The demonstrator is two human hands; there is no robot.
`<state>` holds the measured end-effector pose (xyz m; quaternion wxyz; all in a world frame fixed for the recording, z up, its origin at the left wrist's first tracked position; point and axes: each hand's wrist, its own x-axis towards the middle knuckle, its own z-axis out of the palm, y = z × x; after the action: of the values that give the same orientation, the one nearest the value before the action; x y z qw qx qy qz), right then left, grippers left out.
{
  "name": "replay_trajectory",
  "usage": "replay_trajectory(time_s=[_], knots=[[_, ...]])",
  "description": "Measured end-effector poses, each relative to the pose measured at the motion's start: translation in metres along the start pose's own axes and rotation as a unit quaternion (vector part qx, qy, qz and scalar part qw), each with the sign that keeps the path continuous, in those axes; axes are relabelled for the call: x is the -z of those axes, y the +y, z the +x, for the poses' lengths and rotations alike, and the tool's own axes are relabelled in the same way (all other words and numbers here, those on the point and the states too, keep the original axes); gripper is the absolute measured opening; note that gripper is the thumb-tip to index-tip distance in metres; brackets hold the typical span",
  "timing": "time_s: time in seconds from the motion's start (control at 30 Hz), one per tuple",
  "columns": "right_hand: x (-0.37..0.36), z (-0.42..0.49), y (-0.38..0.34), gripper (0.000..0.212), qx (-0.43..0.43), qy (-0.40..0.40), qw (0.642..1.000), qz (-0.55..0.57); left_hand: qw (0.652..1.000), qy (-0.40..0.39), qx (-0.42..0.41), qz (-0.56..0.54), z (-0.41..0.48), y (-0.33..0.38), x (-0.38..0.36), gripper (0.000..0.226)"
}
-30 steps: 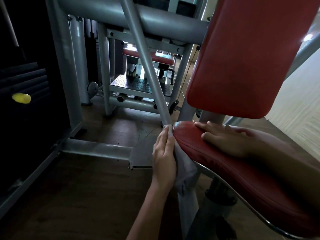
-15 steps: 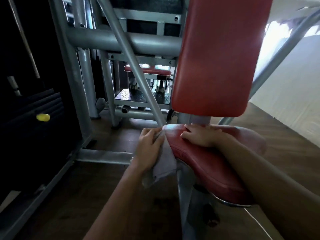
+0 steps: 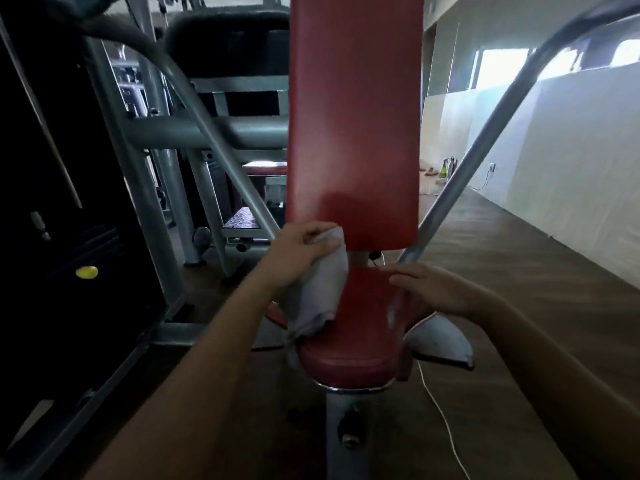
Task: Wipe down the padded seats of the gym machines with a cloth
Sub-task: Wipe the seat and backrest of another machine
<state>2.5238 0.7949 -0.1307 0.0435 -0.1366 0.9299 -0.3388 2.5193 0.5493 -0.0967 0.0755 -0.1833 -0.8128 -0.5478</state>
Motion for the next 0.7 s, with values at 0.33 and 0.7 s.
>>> replay_trajectory(time_s=[0.33, 0.7], knots=[[-0.022, 0.002, 0.022, 0.034, 0.029, 0.071, 0.99, 0.119, 0.972, -0.023, 0.111, 0.205, -0.02, -0.039, -0.04, 0.046], [-0.034, 0.027, 0.005, 0.066, 0.084, 0.05, 0.995, 0.003, 0.983, 0.135, 0.121, 0.028, -0.024, -0.057, -0.044, 0.031]])
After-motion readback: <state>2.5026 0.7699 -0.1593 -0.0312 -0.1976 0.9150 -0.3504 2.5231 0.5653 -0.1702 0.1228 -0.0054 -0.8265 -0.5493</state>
